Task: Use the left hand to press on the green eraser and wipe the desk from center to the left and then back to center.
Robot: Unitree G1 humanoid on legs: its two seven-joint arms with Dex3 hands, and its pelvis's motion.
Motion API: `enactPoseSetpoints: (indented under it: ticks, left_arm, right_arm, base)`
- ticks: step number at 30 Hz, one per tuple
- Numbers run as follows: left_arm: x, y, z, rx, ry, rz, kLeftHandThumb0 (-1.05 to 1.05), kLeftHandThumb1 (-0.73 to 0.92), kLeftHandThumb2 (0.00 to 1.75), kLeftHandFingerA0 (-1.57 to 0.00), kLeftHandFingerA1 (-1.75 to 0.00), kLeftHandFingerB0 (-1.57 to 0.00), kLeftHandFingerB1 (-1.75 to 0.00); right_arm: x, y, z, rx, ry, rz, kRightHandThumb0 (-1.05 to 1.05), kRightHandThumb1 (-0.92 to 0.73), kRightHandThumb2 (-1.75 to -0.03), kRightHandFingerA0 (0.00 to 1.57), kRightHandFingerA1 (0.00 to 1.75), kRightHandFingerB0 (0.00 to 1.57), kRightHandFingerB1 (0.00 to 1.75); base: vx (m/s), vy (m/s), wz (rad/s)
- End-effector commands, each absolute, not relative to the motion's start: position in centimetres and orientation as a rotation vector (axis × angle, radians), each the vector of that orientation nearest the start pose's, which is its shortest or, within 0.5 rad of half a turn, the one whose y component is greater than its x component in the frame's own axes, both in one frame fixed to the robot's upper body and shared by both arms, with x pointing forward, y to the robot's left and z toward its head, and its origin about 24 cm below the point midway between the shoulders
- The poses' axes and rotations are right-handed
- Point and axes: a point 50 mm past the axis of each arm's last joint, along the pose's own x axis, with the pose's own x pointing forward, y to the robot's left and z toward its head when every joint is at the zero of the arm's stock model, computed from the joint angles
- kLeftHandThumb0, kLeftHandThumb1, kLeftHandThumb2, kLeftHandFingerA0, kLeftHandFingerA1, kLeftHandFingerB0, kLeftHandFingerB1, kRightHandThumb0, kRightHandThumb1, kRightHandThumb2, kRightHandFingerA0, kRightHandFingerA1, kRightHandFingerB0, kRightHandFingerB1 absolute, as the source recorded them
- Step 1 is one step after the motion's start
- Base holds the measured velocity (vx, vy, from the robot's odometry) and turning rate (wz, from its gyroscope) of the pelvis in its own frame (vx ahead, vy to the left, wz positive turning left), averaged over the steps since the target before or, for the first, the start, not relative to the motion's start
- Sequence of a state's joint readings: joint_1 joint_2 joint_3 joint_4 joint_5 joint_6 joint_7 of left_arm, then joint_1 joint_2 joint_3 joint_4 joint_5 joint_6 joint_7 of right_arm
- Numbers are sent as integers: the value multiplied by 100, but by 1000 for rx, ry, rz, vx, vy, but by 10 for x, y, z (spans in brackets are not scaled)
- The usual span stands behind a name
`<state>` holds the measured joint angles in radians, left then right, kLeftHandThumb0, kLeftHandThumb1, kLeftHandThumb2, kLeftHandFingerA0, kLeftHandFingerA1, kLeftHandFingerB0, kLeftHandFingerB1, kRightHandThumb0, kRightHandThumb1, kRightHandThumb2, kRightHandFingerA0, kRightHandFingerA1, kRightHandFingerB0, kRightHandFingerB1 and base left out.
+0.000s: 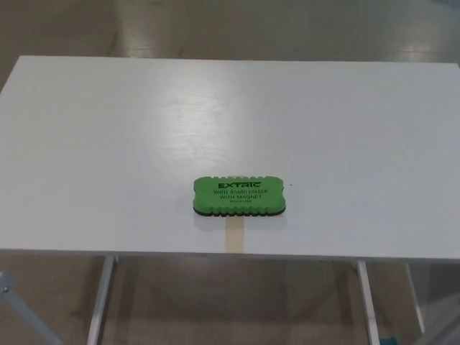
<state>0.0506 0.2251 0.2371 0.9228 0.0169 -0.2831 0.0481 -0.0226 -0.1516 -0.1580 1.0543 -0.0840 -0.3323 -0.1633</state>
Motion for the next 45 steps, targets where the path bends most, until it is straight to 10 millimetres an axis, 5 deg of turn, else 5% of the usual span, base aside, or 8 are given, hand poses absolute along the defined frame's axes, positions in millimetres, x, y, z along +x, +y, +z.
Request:
enactPoseSetpoints:
  ticks: [1, 12, 23, 31, 33, 35, 36, 45]
  left_arm:
    - [149, 282, -98, 165, 508, 447, -6, 74, 66, -26, -38, -10, -30]
    - [152, 289, -92, 97, 478, 328, -6, 75, 63, -17, -34, 0, -23]
    - [153, 297, -47, -75, 398, -210, -10, 66, 76, -8, -39, 0, -2]
    - [159, 283, -12, -103, 340, -597, -7, 71, 72, -20, -55, -5, -19]
    - [163, 277, 1, -91, 294, -679, -2, 86, 64, -33, -63, -2, -46]
    - [165, 274, 6, -86, 280, -712, -2, 86, 64, -33, -63, -2, -46]
    - [166, 270, 14, -60, 263, -744, -1, 65, 100, -33, -65, -4, -55]
    - [169, 241, 39, -52, 138, -946, -3, 84, 70, -55, -81, -57, -99]
  right_arm:
    - [160, -232, -114, -184, 525, -416, -37, -70, -63, 53, 42, 37, 34]
    - [163, -230, -114, -145, 504, -431, -33, -73, -62, 55, 46, 40, 34]
    - [169, -229, -113, -174, 504, -430, -33, -71, -62, 53, 42, 37, 34]
    - [163, -230, -115, -189, 516, -426, -34, -73, -61, 53, 41, 40, 34]
    - [163, -231, -115, -187, 522, -421, -34, -73, -61, 53, 43, 41, 35]
    - [163, -232, -116, -187, 524, -420, -34, -73, -61, 53, 43, 41, 35]
    - [163, -232, -116, -186, 524, -416, -34, -73, -61, 53, 43, 41, 35]
    - [165, -231, -115, -182, 520, -420, -35, -74, -62, 54, 45, 40, 35]
  base:
    - [0, 0, 0]
    - [0, 0, 0]
    - [0, 0, 0]
    - [0, 0, 0]
    - [0, 0, 0]
    - [0, 0, 0]
    - [0, 0, 0]
    - [0, 0, 0]
